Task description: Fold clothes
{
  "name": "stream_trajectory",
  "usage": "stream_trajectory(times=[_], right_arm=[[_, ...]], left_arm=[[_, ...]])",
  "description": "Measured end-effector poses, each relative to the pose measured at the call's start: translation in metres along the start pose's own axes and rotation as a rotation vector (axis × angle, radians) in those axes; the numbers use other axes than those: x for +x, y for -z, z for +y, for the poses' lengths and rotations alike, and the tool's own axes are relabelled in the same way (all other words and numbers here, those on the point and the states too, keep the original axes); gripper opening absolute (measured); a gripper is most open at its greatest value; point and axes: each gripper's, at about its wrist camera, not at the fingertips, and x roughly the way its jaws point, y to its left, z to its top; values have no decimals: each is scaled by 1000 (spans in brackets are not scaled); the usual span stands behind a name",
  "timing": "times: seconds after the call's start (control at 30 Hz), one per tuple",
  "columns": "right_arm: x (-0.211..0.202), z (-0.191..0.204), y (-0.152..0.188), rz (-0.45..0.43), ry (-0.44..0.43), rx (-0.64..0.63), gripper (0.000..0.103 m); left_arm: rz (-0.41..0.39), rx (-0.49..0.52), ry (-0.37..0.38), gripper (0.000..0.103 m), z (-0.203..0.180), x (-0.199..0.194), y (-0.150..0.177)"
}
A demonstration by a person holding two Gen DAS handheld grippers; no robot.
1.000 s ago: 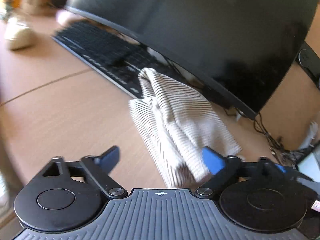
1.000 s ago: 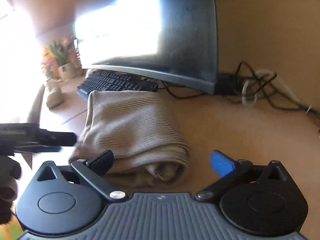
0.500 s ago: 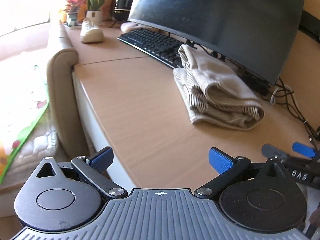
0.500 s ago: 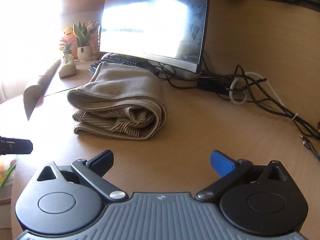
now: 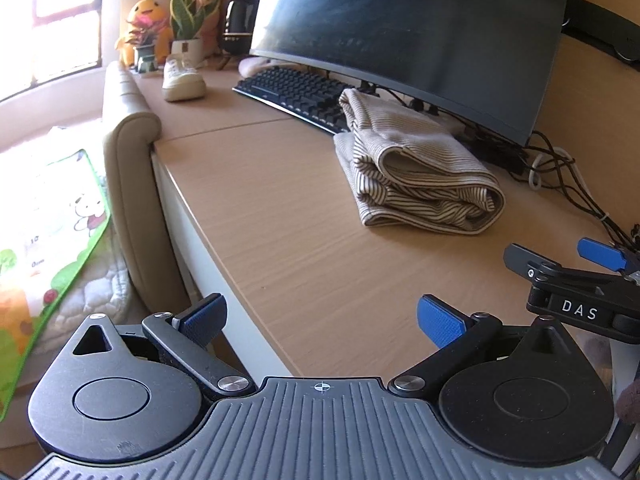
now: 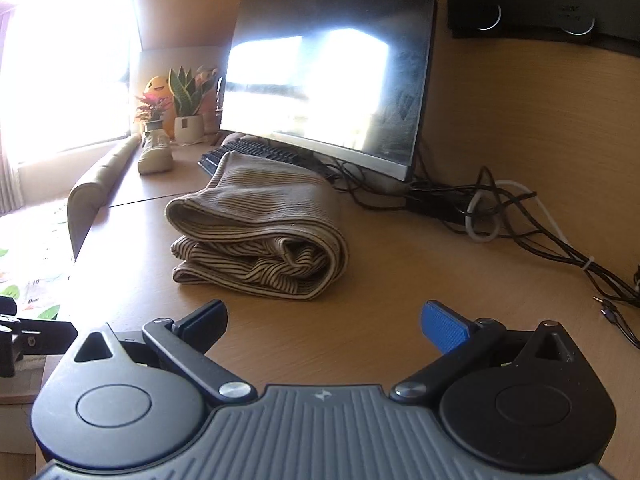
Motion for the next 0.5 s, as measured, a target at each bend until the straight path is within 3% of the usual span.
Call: stream_trajectory(times=[0.5], right_arm=[[4, 3, 0, -7, -1, -2, 103]], left_arm=[[-40, 63, -19, 103, -13, -1, -9]])
